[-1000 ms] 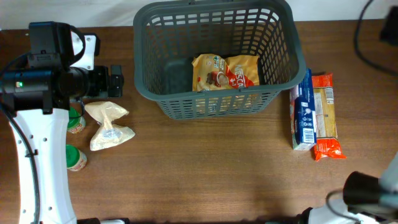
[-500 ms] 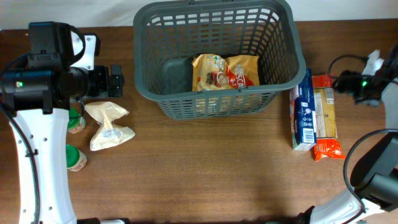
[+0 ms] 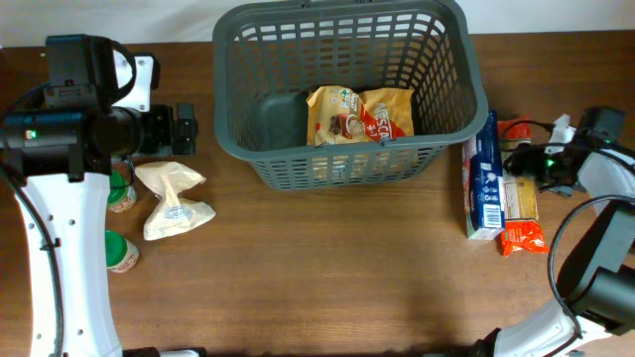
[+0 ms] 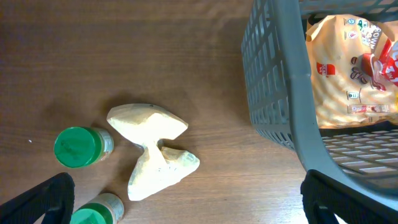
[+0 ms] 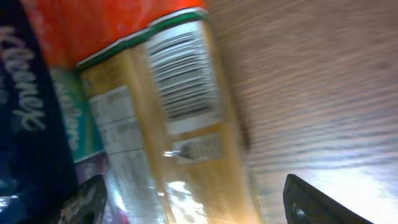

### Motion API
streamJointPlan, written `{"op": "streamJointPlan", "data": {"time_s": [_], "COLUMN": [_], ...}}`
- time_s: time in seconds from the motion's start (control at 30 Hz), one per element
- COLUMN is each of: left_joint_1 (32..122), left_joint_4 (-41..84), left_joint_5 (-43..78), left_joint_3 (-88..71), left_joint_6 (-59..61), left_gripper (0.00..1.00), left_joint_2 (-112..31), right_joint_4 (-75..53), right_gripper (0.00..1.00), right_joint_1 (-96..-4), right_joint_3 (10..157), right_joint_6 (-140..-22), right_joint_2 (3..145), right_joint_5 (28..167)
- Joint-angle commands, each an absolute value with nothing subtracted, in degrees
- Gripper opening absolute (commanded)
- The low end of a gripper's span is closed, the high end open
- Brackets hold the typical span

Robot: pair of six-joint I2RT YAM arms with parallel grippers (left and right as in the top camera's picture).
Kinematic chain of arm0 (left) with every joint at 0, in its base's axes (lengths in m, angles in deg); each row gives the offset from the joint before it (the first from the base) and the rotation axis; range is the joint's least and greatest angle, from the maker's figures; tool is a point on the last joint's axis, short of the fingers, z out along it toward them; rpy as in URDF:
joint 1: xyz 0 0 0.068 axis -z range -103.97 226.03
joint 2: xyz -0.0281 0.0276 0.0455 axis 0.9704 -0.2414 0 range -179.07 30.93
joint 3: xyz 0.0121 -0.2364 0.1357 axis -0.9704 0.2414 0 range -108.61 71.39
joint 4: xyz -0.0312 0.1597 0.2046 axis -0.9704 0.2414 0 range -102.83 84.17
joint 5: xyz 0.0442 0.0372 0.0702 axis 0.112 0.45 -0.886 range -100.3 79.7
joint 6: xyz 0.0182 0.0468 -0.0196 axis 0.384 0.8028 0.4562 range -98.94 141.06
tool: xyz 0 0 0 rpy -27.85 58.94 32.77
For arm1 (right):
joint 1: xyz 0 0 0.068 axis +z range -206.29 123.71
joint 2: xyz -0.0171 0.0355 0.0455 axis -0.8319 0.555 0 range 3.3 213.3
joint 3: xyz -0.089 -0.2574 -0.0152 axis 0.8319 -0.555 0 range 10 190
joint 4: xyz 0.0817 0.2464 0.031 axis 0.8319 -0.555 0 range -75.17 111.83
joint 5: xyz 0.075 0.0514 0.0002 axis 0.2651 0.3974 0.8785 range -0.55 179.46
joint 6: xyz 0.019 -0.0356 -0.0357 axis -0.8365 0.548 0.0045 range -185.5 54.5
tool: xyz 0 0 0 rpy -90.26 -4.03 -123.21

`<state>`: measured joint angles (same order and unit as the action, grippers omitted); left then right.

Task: Pack container
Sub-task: 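Grasp the orange snack pack with the right gripper, then move the orange snack pack into the basket and release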

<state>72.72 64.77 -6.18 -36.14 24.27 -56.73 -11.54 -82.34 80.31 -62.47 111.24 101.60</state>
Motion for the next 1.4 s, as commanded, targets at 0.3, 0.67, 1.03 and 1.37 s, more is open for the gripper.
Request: {"op": "streamJointPlan", "data": {"time_s": [0.3, 0.67, 1.03, 1.37], "left_joint_1": [72.5, 72.5, 72.5, 72.5], "left_joint_4": [64.8, 64.8, 64.8, 64.8], "left_joint_5": [-5.8, -5.8, -5.8, -5.8], "left_joint_3": [-36.0, -36.0, -36.0, -36.0], "left_joint_6": [24.8, 24.8, 24.8, 24.8], "left_gripper": [0.99, 0.99, 0.99, 0.99], "left_joint_2": [-56.7, -56.7, -56.7, -56.7], "right_joint_4": [-8.7, -8.9, -27.9, -36.3], "right_gripper": [0.66, 0.04, 0.04, 0.04], "right_joint_1": [-80.3, -80.5, -80.9, -67.3], "right_joint_3": [77.7, 78.4, 108.5, 134.1], "right_joint_6": [-63.7, -67.0, -71.1, -53.2], "right_joint_2": [115.1, 115.0, 100.7, 92.4], "right_joint_5": [99.5, 99.3, 100.9, 112.3]}}
